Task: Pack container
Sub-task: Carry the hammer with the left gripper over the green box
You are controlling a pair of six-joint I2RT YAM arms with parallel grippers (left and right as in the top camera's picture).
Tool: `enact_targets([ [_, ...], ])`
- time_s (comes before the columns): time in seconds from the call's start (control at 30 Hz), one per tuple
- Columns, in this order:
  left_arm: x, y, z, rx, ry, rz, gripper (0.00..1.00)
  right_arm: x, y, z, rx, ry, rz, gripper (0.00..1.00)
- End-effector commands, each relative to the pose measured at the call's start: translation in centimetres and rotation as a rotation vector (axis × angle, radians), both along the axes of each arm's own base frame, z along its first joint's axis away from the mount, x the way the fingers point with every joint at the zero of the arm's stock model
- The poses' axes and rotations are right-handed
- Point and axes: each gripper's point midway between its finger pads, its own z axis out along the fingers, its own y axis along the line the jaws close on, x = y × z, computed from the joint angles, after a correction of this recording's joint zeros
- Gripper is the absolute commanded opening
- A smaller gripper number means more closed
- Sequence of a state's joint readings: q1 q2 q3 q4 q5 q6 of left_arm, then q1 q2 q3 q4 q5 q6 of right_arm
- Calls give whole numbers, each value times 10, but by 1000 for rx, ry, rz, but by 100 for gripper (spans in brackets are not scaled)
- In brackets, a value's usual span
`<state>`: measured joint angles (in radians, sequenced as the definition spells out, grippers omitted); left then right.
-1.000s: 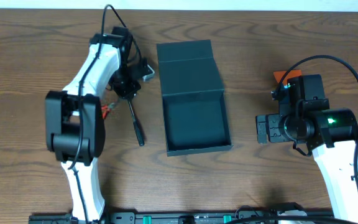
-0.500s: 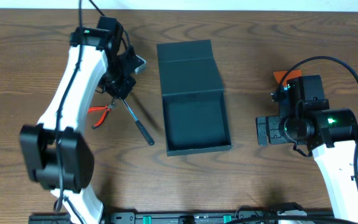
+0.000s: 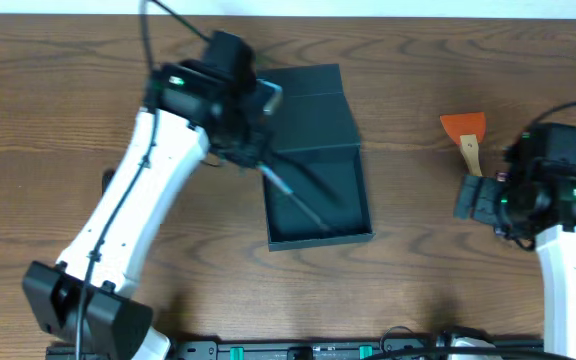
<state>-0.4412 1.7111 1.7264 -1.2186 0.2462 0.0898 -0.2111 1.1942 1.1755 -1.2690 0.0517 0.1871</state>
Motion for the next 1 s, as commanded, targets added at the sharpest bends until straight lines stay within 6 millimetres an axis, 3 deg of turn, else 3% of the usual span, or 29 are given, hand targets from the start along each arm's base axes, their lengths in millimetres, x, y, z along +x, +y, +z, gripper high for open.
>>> enact_targets([
  [0.0,-1,-18,5,17,-37,115,6,0,-13,5,54,-32,-60,99],
  [0.23,12,-42,10,28,-152,217,6,-8,-20,4,106,-30,-82,99],
  [0.37,18,-39,3,52,-156,246,6,-9,-19,4,111,-26,-82,99],
  [0.97,35,-44,-76,189,-38,234,6,-11,-18,3,114,-16,-82,99],
])
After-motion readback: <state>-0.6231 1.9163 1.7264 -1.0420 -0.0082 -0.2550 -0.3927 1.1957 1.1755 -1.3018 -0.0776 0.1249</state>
